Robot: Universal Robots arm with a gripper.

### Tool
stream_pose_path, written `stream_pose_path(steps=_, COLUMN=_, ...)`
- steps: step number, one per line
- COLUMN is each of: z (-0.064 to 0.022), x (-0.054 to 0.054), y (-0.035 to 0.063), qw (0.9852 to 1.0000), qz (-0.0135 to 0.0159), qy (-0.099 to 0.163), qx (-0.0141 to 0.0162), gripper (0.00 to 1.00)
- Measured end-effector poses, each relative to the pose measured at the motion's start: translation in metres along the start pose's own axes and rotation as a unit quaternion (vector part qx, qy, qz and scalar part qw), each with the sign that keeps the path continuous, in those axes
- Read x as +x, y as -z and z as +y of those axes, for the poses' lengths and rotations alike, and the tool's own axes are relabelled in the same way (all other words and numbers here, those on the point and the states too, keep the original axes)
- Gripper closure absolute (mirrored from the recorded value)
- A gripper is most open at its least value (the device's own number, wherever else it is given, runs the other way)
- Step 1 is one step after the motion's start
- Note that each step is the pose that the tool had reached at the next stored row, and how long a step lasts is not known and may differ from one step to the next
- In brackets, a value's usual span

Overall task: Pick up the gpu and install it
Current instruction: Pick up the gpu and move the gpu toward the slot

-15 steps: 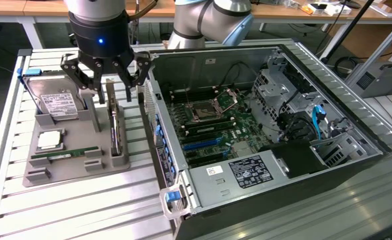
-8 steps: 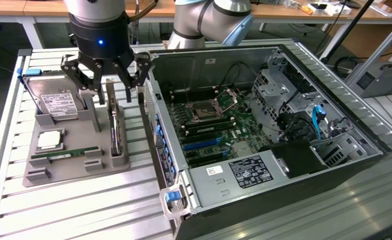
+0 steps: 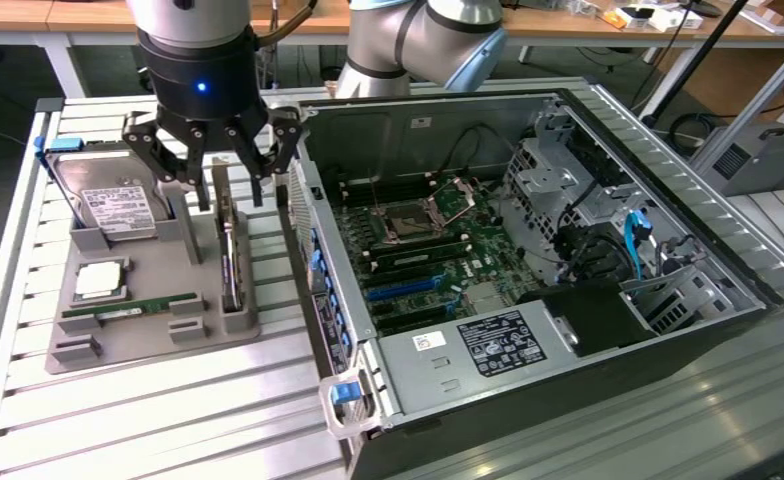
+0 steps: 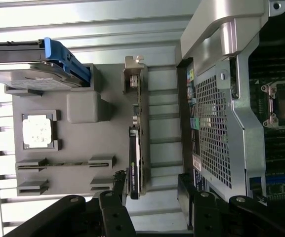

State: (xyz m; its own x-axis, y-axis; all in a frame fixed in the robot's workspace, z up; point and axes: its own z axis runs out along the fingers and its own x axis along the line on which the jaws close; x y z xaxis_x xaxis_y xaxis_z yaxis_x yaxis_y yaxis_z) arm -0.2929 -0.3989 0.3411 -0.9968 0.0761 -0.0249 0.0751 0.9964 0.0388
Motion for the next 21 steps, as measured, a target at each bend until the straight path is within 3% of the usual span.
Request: stream_pose_path(steps=21, z=-0.0003, x=0.0005, y=-0.0067, qw=1.0, qz=0.0, qy=0.0, qx=0.0002, gripper=0.46)
